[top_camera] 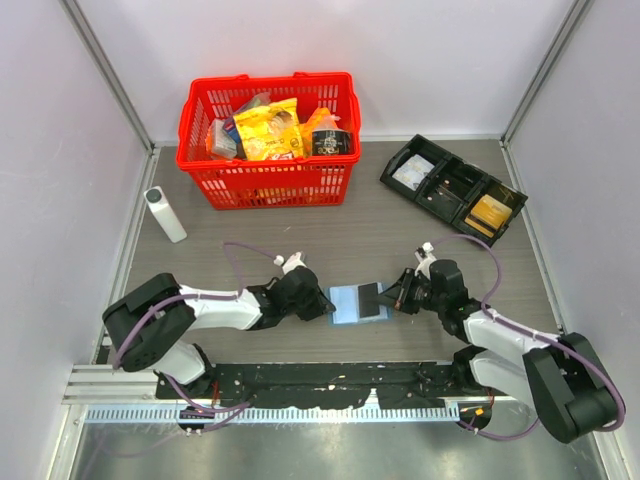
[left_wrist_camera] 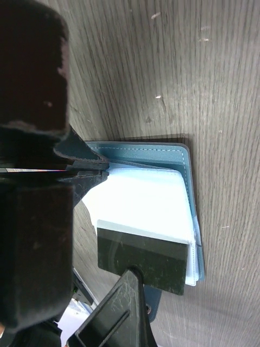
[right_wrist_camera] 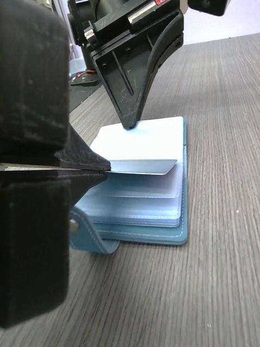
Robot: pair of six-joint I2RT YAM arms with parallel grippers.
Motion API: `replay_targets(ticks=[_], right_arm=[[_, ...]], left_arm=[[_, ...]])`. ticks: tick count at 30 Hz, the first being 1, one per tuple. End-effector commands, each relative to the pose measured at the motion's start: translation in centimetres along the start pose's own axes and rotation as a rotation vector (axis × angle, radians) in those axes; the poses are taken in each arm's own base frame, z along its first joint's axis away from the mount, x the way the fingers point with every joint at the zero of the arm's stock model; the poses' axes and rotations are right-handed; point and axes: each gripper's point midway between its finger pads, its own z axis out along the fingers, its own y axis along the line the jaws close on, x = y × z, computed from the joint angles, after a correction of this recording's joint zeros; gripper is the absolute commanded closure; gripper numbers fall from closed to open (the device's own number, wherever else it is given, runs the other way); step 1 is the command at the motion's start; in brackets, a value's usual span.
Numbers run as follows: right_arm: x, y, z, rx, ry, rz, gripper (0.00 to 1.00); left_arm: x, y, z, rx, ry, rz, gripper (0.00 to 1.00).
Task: Take the credit cards out of the card holder
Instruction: Remove the credit card from the card holder.
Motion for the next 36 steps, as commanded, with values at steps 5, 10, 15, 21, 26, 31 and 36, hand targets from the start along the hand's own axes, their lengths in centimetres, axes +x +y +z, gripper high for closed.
replay_targets(ticks=[5,10,15,21,26,31,36], right_arm=[[-2.9,-0.5,-2.2,0.177,-0.083,-0.078,0.99],[-4.4,0.7,-3.4,0.208,-0.115,-0.109,0.99],[-6.7,2.6,-5.3,0.260,-0.169,-0.188,0.99],[-9.4,7.0,-6.7,0.291,-0.229,-0.377,0.99],[-9.2,11.0,-5.8,0.389,-0.255,-0.627,0.99],[-7.0,14.2,-4.1,0.474,-0.252,-0.926,0.99],[-6.6,16.8,-4.0,0.494,-0.345,-1.124,0.99]], left_arm=[[-1.7,2.5,-1.6,-0.126,-0.067,0.100,0.99],[-3.4,1.3,-3.7,-0.129,-0.121,0.132,0.71],[-5.8,-1.1,-7.1,-0.092,-0.201,0.148,0.46],[-9.3,-3.9,-12.2,-0.030,-0.264,0.137,0.28],[-11.5,-6.2,-15.3,0.088,-0.272,0.093,0.22],[-12.1,-7.8,-16.4,0.159,-0.256,0.057,0.18],[-12.6,-8.8,-16.7,0.206,-0.265,-0.003,0.17]])
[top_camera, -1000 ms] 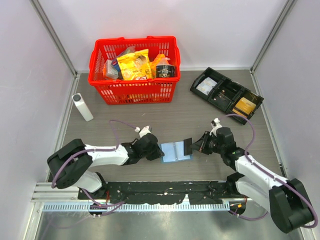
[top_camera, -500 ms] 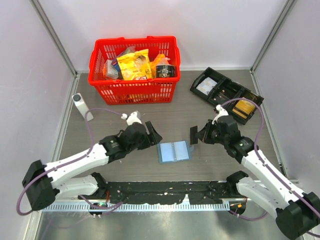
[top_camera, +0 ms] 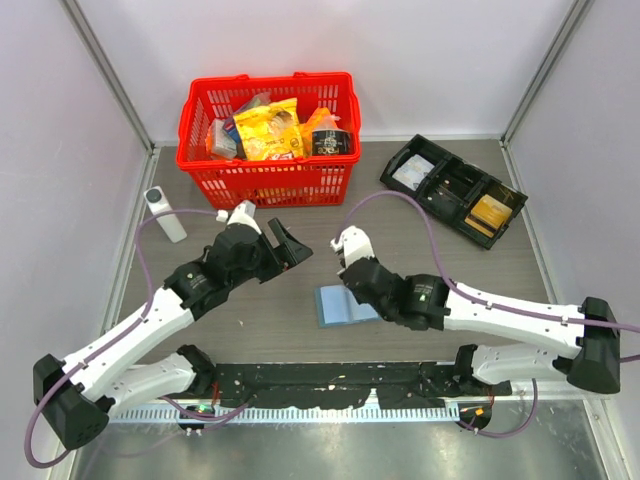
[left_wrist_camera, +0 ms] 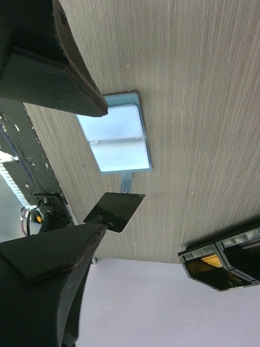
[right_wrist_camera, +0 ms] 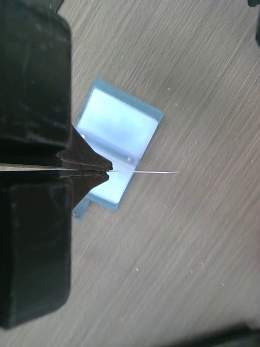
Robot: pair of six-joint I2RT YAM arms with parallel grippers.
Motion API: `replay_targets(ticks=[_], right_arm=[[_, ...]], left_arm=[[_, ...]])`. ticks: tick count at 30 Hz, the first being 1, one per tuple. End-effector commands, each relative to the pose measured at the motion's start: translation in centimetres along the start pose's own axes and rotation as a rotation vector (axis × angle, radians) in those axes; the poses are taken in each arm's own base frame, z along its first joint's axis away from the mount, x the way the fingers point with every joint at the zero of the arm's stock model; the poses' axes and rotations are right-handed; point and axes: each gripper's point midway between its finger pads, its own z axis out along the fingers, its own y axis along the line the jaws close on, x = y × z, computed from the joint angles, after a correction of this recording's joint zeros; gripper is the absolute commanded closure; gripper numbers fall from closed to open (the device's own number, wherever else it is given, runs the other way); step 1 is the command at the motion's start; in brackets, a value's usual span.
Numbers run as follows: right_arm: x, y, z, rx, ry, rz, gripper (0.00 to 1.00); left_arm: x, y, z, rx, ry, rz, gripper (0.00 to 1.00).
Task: Take the credit cards out of the card holder
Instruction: Remove the credit card from the card holder.
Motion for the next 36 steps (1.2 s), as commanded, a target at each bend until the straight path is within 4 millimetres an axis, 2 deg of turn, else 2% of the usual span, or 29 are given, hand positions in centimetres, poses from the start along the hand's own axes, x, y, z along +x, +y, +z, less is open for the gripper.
replay_targets(ticks=[1,3,10,14,18,27,30,35,36], right_arm=[[-3.8,-1.7,-1.5,0.161,-0.160,-0.134,0.99],[-4.5,-1.0,-1.8,0.130,-0.205,-0.140,0.99],[-4.2,0.8,-2.2,0.094,-0.277,-0.228,0.99],[-3.5,1.0,-1.8,0.123,-0.260,-0.273,0.99],[-3.6,1.9,-2.1,0.127,-0.280,-0.315,0.99],[-4.1,2.8,-2.6,0.195,-0.330,-0.377,0.99],[-4.2,2.7,-2.7,0.219,-0.340,-0.385,0.99],[-3.7,2.9,-2.7,0.240,-0.336,-0.406,0.99],[-3.6,2.9,-2.6,0.242,-0.335,-0.409,0.99]], left_arm=[[-0.9,-2.6,-0.8,0.084,-0.007,-0.057,0.17],[-0.8,-3.1,-0.5,0.099,0.004,-0.072,0.17],[0.8,-5.3,1.0,0.158,0.125,-0.119,0.16],[0.0,-6.6,0.9,0.191,0.108,-0.145,0.16],[0.0,-6.6,1.2,0.179,0.111,-0.174,0.16],[2.6,-6.9,3.2,0.186,0.210,-0.233,0.23],[3.1,-7.2,3.4,0.201,0.223,-0.239,0.32],[3.3,-7.2,3.5,0.217,0.218,-0.249,0.62],[3.2,-7.1,3.5,0.216,0.216,-0.251,0.71]])
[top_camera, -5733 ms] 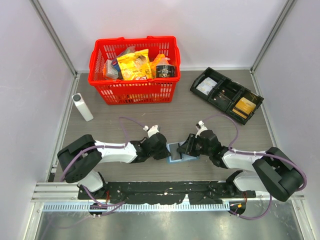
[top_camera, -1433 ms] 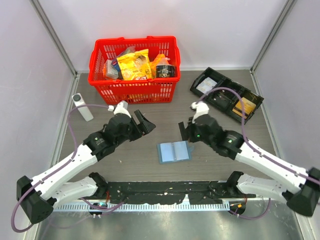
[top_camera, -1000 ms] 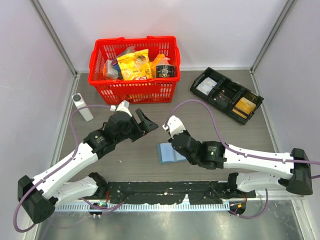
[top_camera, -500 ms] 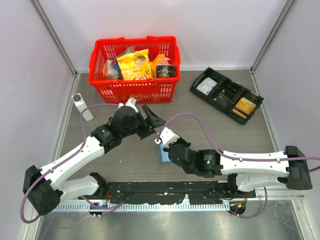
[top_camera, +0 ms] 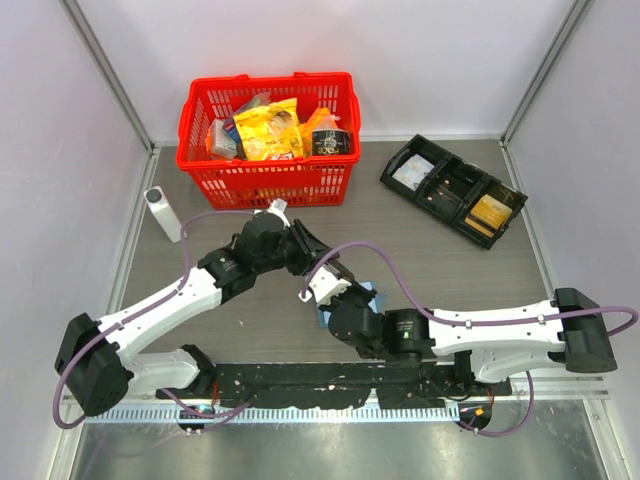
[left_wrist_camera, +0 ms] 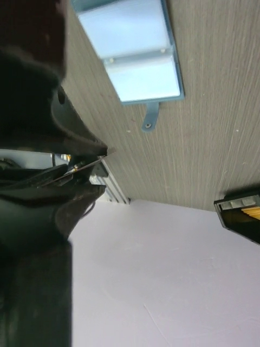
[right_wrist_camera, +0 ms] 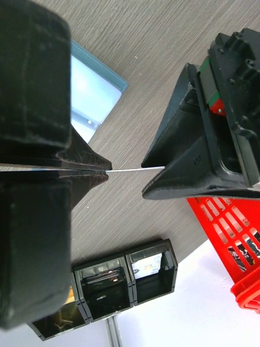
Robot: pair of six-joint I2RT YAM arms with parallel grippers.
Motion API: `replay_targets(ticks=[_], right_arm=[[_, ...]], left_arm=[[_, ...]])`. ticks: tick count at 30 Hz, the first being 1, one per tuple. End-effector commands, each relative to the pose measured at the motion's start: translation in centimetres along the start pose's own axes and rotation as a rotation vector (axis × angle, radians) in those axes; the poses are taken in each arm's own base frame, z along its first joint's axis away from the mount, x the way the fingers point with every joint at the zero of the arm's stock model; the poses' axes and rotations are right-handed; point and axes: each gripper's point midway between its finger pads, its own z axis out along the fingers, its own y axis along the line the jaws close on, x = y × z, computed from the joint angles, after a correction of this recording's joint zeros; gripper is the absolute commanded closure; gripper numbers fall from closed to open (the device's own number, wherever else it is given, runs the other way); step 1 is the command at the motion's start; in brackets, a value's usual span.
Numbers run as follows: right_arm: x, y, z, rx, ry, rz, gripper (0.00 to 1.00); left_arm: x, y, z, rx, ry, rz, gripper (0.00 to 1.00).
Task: Take the credit cards out of the card holder
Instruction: Remove the credit card from the card holder, then place the credit card in the storage box.
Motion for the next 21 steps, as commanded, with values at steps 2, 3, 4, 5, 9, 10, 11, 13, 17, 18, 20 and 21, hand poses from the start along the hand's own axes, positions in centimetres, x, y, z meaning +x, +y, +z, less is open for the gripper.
replay_targets(ticks=[2,3,4,5,9,10,11,13,17,18,20,21], right_arm=[[-0.4,-0.3,-0.1,0.064,-0.020,0.017,0.99],[-0.4,-0.2,-0.1,0.062,-0.017,0.010,0.99],[-0.4,-0.2,-0.1,0.063,-0.015,0.015,0.99],[-0.3,-0.1,-0.1,0.062,-0.007,0.008,0.99],[-0.5,0.3,-0.3,0.038,0.007,0.080,0.90],[-0.4,0.6,-0.2,0.014,0.014,0.085,0.84],[-0.3,0.8,-0.3,-0.001,0.026,0.112,0.81],[-0.1,1.1,-0.2,-0.047,0.049,0.174,0.68],[0.5,1.0,0.3,-0.142,0.095,0.357,0.47],[0.1,1.5,0.0,-0.214,0.096,0.415,0.46],[-0.3,1.2,0.2,-0.278,0.101,0.572,0.42],[-0.1,-0.1,0.3,-0.266,0.088,0.633,0.41]], left_arm=[[0.1,-1.5,-0.1,0.084,0.003,-0.001,0.85],[0.0,-1.5,0.0,0.088,0.000,-0.003,0.92],[0.1,-1.5,0.0,0.091,0.001,-0.002,0.98],[0.1,-1.5,0.0,0.094,0.000,-0.002,1.00],[-0.4,-1.0,-0.1,0.105,-0.042,0.015,1.00],[-0.6,-0.7,-0.3,0.109,-0.058,0.027,1.00],[-0.9,-1.0,-0.4,0.135,-0.082,0.049,1.00],[-1.6,0.0,-0.6,0.133,-0.141,0.078,1.00],[-2.6,1.0,-1.5,0.176,-0.220,0.137,1.00],[-3.2,1.4,-1.6,0.175,-0.256,0.147,1.00],[-3.4,1.9,-1.9,0.202,-0.287,0.155,1.00],[-3.3,2.0,-2.1,0.228,-0.296,0.157,1.00]])
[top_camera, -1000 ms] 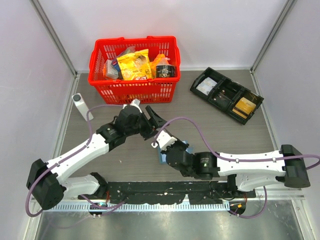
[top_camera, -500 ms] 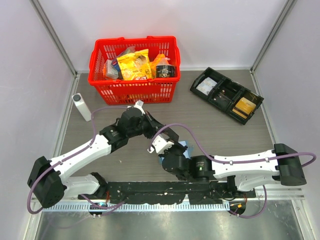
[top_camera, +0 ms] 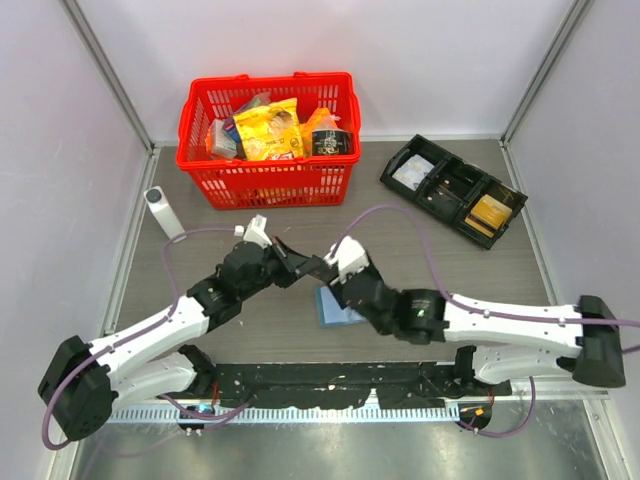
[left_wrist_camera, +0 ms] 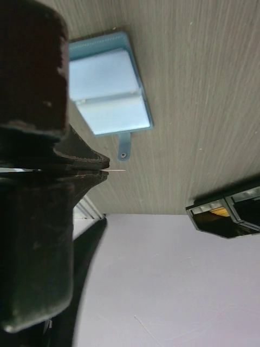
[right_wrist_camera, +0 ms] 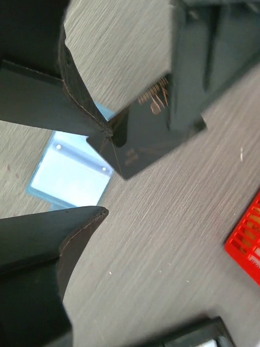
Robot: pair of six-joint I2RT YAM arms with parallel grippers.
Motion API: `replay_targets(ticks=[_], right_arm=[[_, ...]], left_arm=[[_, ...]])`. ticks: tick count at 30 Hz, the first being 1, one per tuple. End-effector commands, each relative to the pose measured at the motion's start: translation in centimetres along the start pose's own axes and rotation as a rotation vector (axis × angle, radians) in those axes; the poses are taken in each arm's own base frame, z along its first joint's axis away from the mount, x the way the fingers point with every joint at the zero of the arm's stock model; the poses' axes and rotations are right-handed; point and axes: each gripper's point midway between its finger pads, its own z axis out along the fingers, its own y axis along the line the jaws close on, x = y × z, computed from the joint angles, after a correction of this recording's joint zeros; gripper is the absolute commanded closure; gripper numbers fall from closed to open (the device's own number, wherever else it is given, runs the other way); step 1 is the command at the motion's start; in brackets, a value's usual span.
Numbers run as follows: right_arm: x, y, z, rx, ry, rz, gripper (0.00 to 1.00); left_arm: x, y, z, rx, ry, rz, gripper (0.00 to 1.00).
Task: Take the credit cards out of the card holder
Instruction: Place the credit card in the storage box.
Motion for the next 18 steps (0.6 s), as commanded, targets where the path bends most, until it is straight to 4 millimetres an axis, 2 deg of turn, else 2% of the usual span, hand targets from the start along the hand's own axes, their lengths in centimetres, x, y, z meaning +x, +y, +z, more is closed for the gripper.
replay_targets(ticks=[1,2,3,4,5,6,7,8,13,18], right_arm=[[-2.6,0.2,-1.3,-0.202,-0.052,0.407,0.40],[-3.4,-1.2,-1.4,-0.197,-0.089,0.468,0.38],[-3.1,-1.1,-1.5,-0.227,-0.089,0.528,0.37],[-3.7,-2.5,-1.5,-0.217,-0.122,0.585,0.37],[-3.3,-2.2,-1.5,-0.255,-0.124,0.648,0.37],[-3.8,-2.8,-1.7,-0.281,-0.152,0.697,0.36],[-3.2,-2.5,-1.4,-0.303,-0.159,0.760,0.36],[-4.3,-2.6,-2.0,-0.356,-0.204,0.802,0.36],[-5.4,-1.7,-2.6,-0.507,-0.321,1.010,0.34],[-6.1,-1.3,-2.2,-0.549,-0.362,1.065,0.35]], left_arm=[[-2.4,-2.0,-0.9,0.162,-0.150,0.054,1.00],[-2.6,-2.3,-1.2,0.186,-0.165,0.056,1.00],[-2.7,-2.3,-1.4,0.202,-0.176,0.063,1.00],[-2.8,-2.3,-1.6,0.216,-0.185,0.075,1.00],[-2.8,-2.5,-1.8,0.233,-0.195,0.088,1.00],[-2.9,-2.7,-2.1,0.251,-0.205,0.100,1.00],[-3.1,-3.0,-2.4,0.280,-0.219,0.106,1.00],[-3.2,-3.4,-2.6,0.308,-0.232,0.107,1.00],[-3.3,-5.1,-3.7,0.413,-0.248,0.115,1.00],[-2.8,-6.6,-4.5,0.502,-0.222,0.077,1.00]])
